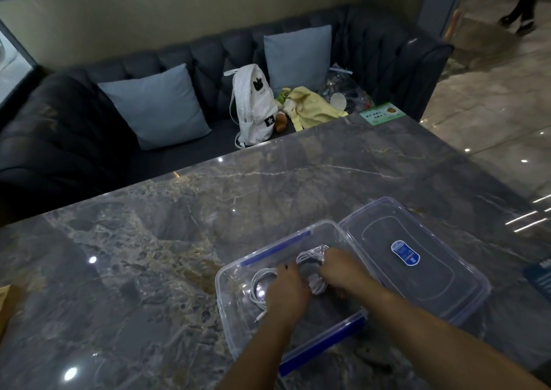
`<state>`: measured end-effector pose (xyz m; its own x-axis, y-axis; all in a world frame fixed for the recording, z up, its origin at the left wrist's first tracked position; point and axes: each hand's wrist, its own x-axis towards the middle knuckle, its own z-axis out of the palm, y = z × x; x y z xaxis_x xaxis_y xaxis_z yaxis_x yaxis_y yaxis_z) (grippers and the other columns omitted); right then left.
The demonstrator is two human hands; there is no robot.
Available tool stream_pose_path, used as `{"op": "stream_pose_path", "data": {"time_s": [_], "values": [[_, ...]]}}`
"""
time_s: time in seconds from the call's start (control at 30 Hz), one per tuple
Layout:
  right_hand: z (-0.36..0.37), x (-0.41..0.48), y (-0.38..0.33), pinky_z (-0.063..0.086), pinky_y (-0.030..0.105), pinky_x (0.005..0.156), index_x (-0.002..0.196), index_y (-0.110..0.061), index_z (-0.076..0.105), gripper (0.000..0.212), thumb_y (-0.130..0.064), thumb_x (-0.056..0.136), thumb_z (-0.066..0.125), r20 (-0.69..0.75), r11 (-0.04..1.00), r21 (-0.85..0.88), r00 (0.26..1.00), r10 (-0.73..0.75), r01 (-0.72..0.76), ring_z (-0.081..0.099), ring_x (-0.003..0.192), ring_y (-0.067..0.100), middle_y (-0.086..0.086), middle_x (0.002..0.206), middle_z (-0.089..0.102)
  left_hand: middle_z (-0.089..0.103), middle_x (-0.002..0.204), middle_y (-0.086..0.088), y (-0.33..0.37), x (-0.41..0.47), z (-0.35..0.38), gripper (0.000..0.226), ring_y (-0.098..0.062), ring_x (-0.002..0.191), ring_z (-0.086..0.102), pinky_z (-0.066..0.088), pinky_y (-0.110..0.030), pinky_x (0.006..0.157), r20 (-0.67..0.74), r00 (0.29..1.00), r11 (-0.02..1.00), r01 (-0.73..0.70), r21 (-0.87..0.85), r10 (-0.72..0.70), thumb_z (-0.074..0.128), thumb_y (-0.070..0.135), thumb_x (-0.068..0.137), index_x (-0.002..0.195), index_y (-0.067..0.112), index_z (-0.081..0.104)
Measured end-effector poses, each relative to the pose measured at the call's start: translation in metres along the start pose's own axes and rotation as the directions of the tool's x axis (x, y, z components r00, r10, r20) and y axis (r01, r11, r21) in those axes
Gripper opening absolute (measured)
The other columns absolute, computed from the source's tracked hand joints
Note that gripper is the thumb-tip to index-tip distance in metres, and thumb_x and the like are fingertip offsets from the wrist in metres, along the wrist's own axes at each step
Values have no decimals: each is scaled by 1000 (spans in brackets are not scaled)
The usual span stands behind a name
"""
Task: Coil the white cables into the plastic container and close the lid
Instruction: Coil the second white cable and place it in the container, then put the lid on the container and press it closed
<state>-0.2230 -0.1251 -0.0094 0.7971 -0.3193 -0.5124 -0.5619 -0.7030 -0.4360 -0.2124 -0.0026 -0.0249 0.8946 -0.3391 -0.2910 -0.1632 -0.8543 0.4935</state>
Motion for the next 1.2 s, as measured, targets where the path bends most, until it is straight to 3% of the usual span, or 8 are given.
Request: {"op": "stream_pose_path", "data": {"time_s": [0.1,0.37,0.47,0.63,0.87,0.97,1.07,1.2], "values": [[-5,-1,-4,49,35,83,109,-12,57,27,-27,86,53,-33,996,-80,999,-44,41,60,98,29,12,112,64,60,121,-8,-1,2,-5,30,-23,104,61,51,-36,88,-34,999,1000,-6,7,6,45,24,92,118,14,55],[-38,-5,-16,37,30,71,98,-10,56,24,-30,87,52,-100,976,-148,980,-175,159,59,97,32,14,109,63,66,106,-8,15,0,-28,26,-22,93,62,52,-37,80,-182,978,994,-109,-7,106,44,30,93,106,12,58],[-56,-4,-16,39,31,72,100,-11,56,23,-31,87,52,-92,968,-144,971,-220,206,59,97,31,13,109,63,64,114,-8,29,-1,-34,29,-24,103,60,49,-37,86,-218,970,992,-121,-41,110,47,30,92,112,11,58],[-88,0,-4,47,40,84,105,-9,56,29,-31,88,50,-117,955,-129,952,-282,267,58,100,34,17,111,62,68,104,-8,56,3,-37,27,-26,94,62,48,-36,79,-297,954,995,-65,-77,39,44,30,93,103,13,62],[-135,24,55,47,37,82,100,-12,60,25,-32,86,52,-110,951,-140,951,-290,274,60,98,32,15,108,65,66,92,-14,135,14,-12,24,-31,87,61,46,-38,72,-370,929,991,-72,-116,24,44,24,91,87,7,61],[-152,34,91,46,36,79,97,-13,60,23,-31,85,52,-139,959,-127,953,-269,252,60,96,33,16,107,66,66,97,-12,170,20,11,23,-30,91,60,45,-37,75,-354,935,992,-75,-104,34,44,26,91,91,10,60],[-163,38,127,44,32,74,99,-13,62,25,-31,85,52,-130,956,-115,950,-284,270,62,96,33,17,106,68,64,109,-13,189,22,41,22,-31,105,56,42,-39,89,-335,942,993,-62,-98,26,48,22,89,98,8,62],[-163,39,166,37,26,68,97,-9,64,26,-26,81,53,-70,961,-79,960,-272,266,62,95,34,18,106,68,56,124,-17,191,15,83,35,-32,115,49,37,-38,97,-297,954,998,41,-44,-52,53,18,85,116,3,55]]}}
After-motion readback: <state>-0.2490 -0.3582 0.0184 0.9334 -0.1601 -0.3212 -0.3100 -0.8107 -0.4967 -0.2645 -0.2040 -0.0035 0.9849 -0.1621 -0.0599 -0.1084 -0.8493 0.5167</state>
